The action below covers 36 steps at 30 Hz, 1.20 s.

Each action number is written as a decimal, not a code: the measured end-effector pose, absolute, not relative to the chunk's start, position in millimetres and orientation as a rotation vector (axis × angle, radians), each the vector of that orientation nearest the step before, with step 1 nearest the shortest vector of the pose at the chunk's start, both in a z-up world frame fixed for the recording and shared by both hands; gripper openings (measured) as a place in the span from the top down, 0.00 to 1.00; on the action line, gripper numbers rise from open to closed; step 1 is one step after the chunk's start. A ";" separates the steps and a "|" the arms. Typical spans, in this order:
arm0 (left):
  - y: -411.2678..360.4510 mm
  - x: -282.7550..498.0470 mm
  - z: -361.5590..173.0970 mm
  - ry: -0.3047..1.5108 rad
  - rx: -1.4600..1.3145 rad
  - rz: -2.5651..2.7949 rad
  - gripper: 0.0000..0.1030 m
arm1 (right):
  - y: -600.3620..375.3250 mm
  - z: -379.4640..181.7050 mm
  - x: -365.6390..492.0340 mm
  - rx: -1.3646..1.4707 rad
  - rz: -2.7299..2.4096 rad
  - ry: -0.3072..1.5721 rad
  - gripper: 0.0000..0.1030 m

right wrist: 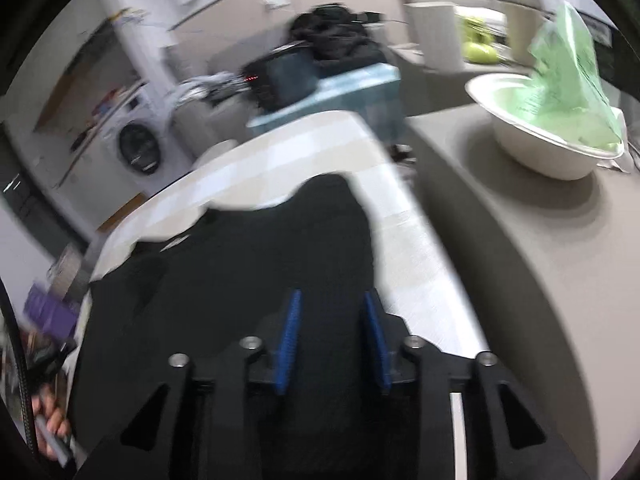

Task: Fold small clothes
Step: 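Grasp the bundle with both tools and unfold it flat on the board, then position both open tools at the sweater hem edge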

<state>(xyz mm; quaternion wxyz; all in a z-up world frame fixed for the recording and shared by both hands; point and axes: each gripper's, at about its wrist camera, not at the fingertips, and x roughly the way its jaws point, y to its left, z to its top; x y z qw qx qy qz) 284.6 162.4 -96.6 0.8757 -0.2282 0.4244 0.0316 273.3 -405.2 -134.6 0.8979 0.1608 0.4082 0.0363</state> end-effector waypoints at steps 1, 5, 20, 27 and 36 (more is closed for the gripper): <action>150.2 277.3 -96.1 0.891 -0.462 0.042 0.88 | -393.9 -132.8 263.7 0.313 0.112 0.844 0.58; 97.6 249.4 -102.7 0.957 -0.418 -0.126 0.69 | -343.1 -140.2 225.4 0.233 0.252 0.868 0.43; 22.1 161.3 -119.7 0.919 0.011 -0.187 0.32 | -305.5 -178.3 158.1 -0.119 0.149 0.877 0.30; 35.2 143.1 -119.4 0.892 -0.001 -0.178 0.29 | -314.4 -165.8 142.5 -0.085 0.124 0.855 0.29; 55.0 137.9 -115.5 0.897 -0.038 -0.148 0.29 | -251.9 -172.8 152.5 -0.169 0.287 0.877 0.30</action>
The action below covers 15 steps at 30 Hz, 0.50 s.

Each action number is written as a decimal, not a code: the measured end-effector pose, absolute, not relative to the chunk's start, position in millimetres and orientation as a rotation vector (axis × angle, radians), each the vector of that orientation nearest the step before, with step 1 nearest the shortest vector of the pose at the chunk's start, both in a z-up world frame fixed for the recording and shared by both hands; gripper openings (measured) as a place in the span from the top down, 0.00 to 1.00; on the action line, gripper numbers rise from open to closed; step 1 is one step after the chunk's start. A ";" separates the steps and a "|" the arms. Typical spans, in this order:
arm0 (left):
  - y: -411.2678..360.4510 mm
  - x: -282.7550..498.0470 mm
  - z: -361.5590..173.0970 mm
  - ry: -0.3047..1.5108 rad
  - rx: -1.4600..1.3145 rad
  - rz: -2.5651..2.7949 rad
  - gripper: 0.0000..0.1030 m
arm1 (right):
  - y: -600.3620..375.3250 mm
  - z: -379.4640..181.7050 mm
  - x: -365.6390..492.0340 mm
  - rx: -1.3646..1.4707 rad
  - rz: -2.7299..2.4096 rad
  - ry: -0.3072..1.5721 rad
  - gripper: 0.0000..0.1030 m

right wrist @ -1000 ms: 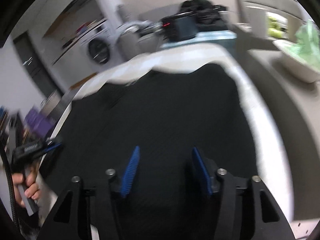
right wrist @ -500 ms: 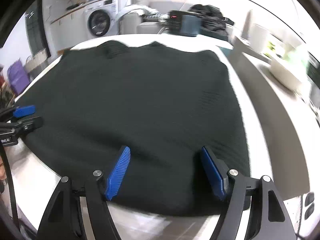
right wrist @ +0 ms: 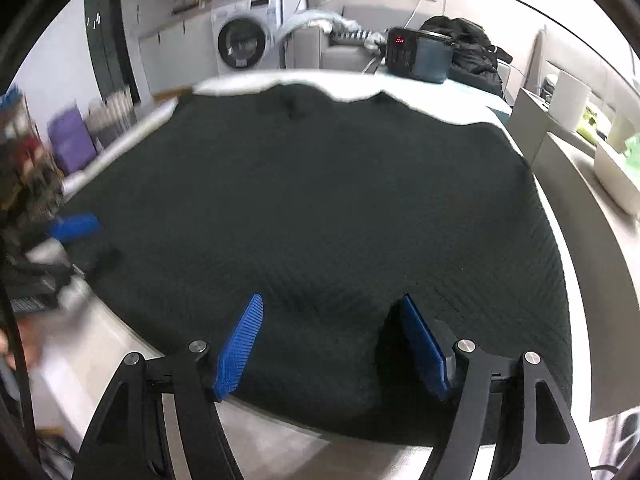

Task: Fold small clothes
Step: 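Position both open tools at the sweater hem edge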

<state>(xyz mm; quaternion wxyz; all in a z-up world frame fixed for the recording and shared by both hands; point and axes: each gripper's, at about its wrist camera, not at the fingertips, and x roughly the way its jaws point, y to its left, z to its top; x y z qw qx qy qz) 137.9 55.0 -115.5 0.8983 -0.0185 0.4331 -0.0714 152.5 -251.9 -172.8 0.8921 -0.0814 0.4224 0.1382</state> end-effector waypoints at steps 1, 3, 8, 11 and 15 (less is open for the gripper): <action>57.5 138.4 -116.1 0.897 -0.048 -0.134 0.29 | -253.7 -172.9 149.9 -0.187 0.286 0.866 0.30; 69.7 135.0 -116.6 0.899 -0.078 -0.120 0.29 | -266.5 -172.7 143.2 -0.200 0.258 0.863 0.29; 85.0 126.5 -114.1 0.896 -0.109 -0.128 0.29 | -313.8 -173.0 132.8 -0.159 0.107 0.879 0.26; 92.9 119.8 -111.1 0.896 -0.107 -0.118 0.29 | -333.3 -171.9 128.1 -0.144 0.043 0.889 0.26; 111.8 111.5 -101.1 0.870 -0.130 -0.060 0.29 | -349.1 -165.4 130.4 -0.054 0.052 0.882 0.26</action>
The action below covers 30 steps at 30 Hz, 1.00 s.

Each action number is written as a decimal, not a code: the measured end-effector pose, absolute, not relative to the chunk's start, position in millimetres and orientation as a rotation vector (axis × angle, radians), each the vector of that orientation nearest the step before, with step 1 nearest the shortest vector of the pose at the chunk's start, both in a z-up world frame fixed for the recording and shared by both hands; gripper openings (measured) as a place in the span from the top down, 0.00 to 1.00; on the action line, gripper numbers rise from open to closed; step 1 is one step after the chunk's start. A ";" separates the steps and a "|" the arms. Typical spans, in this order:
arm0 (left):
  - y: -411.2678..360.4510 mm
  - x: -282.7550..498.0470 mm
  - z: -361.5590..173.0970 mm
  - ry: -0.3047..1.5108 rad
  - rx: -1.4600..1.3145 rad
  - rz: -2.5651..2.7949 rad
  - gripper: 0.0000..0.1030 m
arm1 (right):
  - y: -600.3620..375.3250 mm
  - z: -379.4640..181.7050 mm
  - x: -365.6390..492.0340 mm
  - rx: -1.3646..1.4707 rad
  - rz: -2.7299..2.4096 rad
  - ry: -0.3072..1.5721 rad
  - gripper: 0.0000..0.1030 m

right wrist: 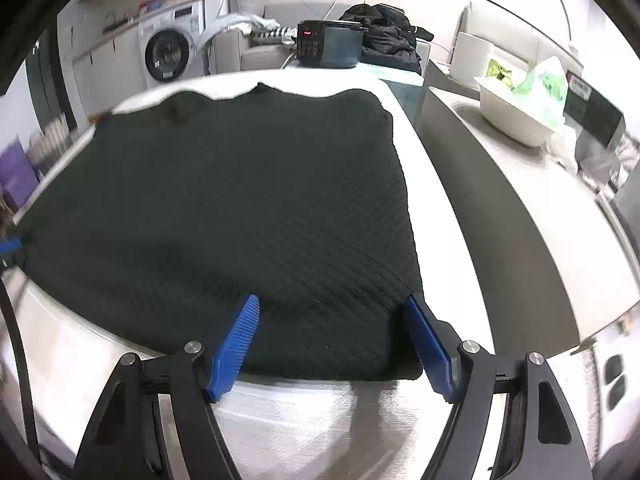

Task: Fold small clothes

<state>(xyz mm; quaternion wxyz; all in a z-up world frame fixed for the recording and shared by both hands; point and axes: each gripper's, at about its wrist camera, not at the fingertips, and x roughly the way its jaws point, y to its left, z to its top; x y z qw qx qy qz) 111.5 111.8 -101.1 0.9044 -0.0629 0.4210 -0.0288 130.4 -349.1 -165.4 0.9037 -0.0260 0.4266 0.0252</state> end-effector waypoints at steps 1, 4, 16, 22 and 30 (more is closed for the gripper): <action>118.4 109.4 -97.8 0.853 -0.133 -0.034 0.29 | -350.2 -164.9 131.2 -0.039 0.056 0.878 0.26; 140.2 109.8 -97.8 0.853 -0.144 0.037 0.29 | -349.6 -172.6 135.4 -0.062 0.040 0.895 0.26; 211.6 102.0 -108.2 0.904 -0.460 0.098 0.41 | -341.5 -157.5 121.0 0.011 0.063 0.857 0.26; 219.7 114.0 -122.1 0.895 -0.573 0.065 0.84 | -314.1 -154.8 118.6 0.004 0.144 0.846 0.26; 211.7 119.5 -103.8 0.795 -0.580 0.056 0.91 | -261.3 -146.0 119.0 -0.004 0.302 0.834 0.26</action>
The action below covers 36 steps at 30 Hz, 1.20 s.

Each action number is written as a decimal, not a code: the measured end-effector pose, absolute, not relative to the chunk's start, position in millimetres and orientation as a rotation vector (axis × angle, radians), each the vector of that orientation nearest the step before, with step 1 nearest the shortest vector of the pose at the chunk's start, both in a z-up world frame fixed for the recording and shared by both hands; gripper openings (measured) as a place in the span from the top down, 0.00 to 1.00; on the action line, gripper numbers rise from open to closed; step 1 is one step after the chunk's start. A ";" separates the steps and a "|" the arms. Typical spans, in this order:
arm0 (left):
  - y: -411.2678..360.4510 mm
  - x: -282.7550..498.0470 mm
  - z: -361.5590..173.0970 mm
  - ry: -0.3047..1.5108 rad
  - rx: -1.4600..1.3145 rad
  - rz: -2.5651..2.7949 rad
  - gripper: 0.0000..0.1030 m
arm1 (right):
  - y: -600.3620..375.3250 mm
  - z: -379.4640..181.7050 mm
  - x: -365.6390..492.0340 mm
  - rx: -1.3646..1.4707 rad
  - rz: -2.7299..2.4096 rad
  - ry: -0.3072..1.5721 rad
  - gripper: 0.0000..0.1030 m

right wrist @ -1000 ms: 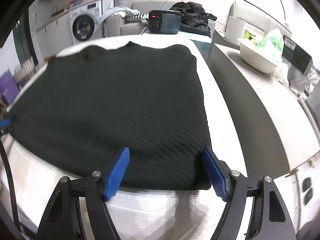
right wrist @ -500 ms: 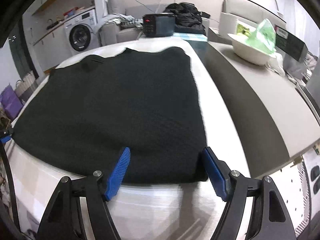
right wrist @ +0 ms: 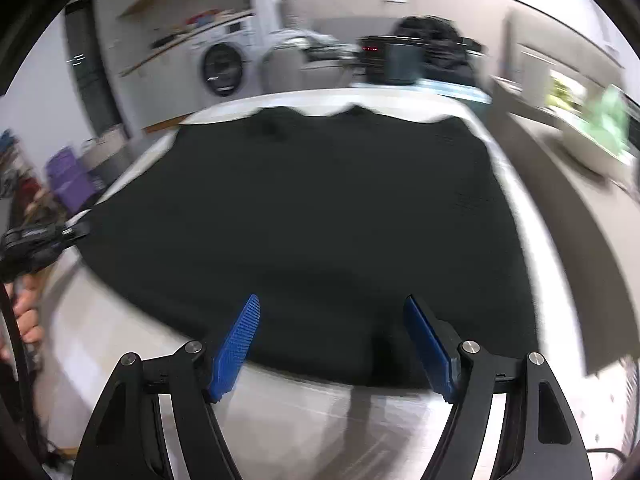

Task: Fold small clothes

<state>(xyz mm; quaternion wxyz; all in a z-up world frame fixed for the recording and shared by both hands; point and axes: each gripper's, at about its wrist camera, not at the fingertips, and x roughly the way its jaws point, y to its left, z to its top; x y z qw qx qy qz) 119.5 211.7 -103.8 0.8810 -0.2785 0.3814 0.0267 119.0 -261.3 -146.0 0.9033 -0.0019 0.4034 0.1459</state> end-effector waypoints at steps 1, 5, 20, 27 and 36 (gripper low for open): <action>212.1 119.1 -101.7 0.789 -0.585 0.050 0.91 | -246.7 -144.4 118.9 -0.012 0.339 0.831 0.26; 212.9 116.0 -95.9 0.775 -0.601 0.028 0.91 | -163.3 -142.1 118.5 -0.097 0.529 0.818 0.26; 230.6 114.8 -79.2 0.774 -0.694 -0.095 0.92 | 16.1 -157.2 132.3 -0.330 0.717 0.783 0.29; 241.4 108.4 -80.7 0.792 -0.750 -0.102 0.80 | -13.4 -146.9 163.4 -0.069 0.686 0.815 0.86; 247.5 137.0 -101.9 0.822 -0.994 -0.219 0.28 | -44.2 -112.5 173.9 0.093 0.659 0.753 0.86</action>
